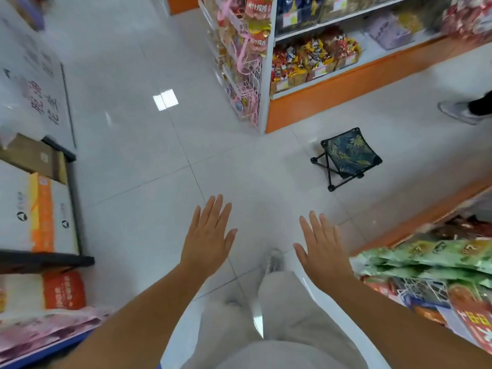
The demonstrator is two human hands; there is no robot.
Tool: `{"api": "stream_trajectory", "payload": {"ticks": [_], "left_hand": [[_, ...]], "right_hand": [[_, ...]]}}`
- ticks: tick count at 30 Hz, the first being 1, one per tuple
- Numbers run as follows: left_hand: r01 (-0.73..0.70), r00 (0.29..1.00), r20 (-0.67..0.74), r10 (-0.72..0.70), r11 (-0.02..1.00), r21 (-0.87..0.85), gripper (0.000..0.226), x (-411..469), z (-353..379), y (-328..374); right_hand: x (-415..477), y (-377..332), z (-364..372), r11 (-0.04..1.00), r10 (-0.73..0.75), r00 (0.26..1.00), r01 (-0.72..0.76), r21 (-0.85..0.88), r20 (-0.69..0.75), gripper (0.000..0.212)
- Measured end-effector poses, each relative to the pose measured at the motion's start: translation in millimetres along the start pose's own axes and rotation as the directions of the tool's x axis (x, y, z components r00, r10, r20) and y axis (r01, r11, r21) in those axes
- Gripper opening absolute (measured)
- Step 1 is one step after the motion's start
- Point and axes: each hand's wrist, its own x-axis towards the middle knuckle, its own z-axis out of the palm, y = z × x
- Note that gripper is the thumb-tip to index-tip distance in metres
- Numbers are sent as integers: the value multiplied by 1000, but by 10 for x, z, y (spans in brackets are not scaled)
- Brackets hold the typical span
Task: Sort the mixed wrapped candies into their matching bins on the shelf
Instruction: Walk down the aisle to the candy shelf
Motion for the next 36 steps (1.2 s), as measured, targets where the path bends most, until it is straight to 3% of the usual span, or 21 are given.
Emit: {"api": "stream_trajectory", "payload": {"ticks": [11, 24, 31, 36], "left_hand": [[-15, 1000, 2, 15, 1000, -17, 64, 2314, -403, 254], [-151, 988, 34, 151, 989, -11, 66, 4825, -749, 204], [-137, 990, 18, 137, 990, 23, 66, 5888, -897, 554], [-13, 1000, -26, 14, 1000, 21, 62, 6512, -980, 862]], "right_hand": [[2176, 908, -825, 999, 18, 999, -19, -48, -27, 63], [4256, 1374, -1489, 993, 116, 991, -118, -21, -70, 64], [5266, 1821, -1861, 999, 38, 991, -41, -20, -125, 59], [5984, 2298, -2058, 995, -83, 991, 78, -55, -106, 62]]}}
